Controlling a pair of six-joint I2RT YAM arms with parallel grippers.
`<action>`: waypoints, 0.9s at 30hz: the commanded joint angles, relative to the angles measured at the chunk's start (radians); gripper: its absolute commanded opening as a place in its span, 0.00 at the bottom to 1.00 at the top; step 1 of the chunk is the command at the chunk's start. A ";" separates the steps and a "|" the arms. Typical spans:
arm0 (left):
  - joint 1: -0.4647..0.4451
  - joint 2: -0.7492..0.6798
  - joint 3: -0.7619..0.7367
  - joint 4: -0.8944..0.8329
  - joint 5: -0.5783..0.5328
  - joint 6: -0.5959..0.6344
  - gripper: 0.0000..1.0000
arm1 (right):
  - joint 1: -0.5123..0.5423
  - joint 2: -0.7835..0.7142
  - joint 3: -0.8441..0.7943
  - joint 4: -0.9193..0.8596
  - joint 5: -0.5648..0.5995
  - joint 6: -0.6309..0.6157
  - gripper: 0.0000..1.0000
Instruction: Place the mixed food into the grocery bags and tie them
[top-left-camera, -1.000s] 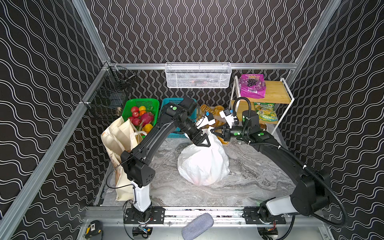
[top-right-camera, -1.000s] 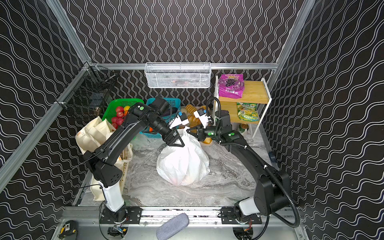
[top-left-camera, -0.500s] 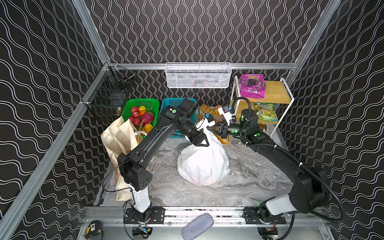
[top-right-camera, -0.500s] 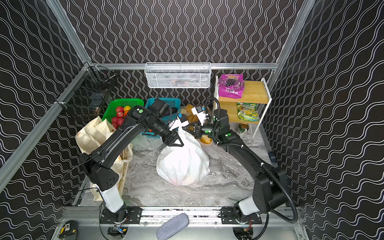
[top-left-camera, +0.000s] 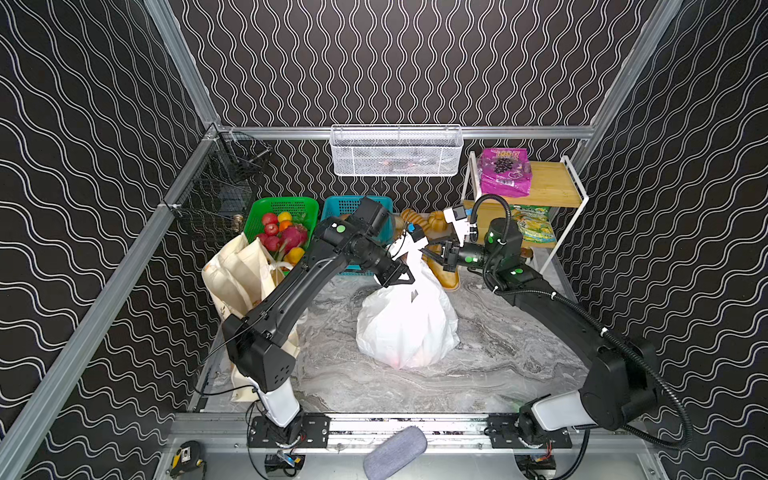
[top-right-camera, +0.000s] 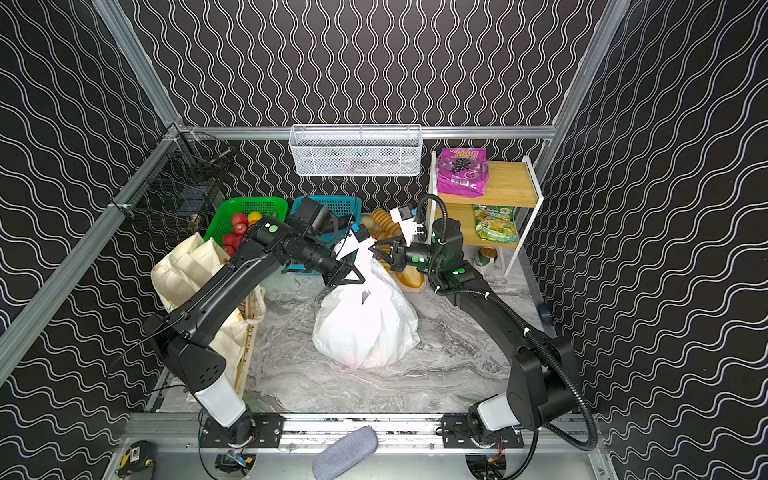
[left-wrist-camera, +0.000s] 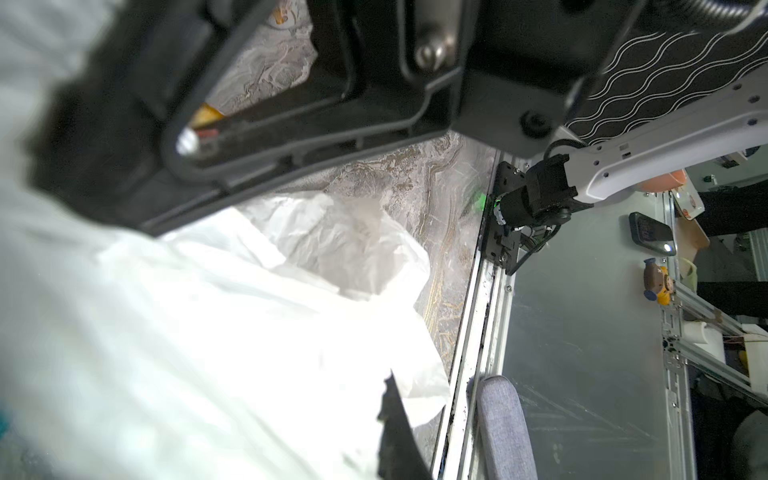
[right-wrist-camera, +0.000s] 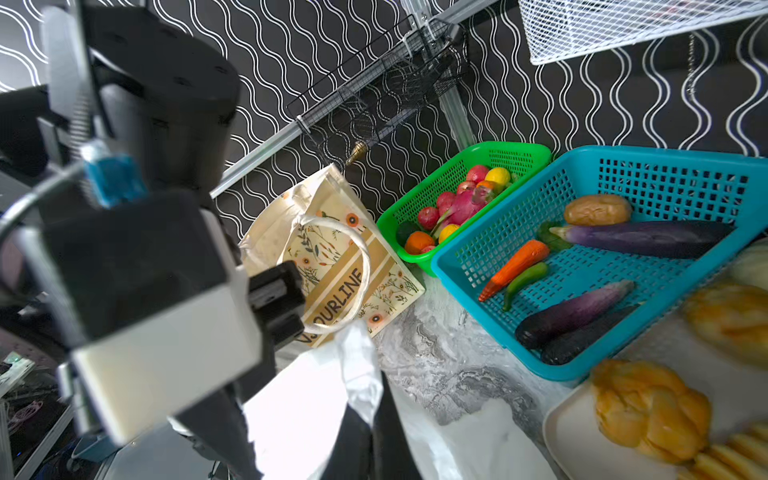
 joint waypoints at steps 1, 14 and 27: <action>0.000 -0.034 -0.013 0.038 0.079 0.043 0.00 | -0.003 0.022 0.017 -0.052 0.044 -0.051 0.00; 0.000 -0.027 0.025 0.023 0.015 0.105 0.00 | 0.080 0.217 0.195 -0.598 -0.105 -0.419 0.00; 0.001 -0.099 -0.109 0.109 -0.106 0.097 0.00 | 0.090 0.245 0.193 -0.938 -0.203 -0.670 0.05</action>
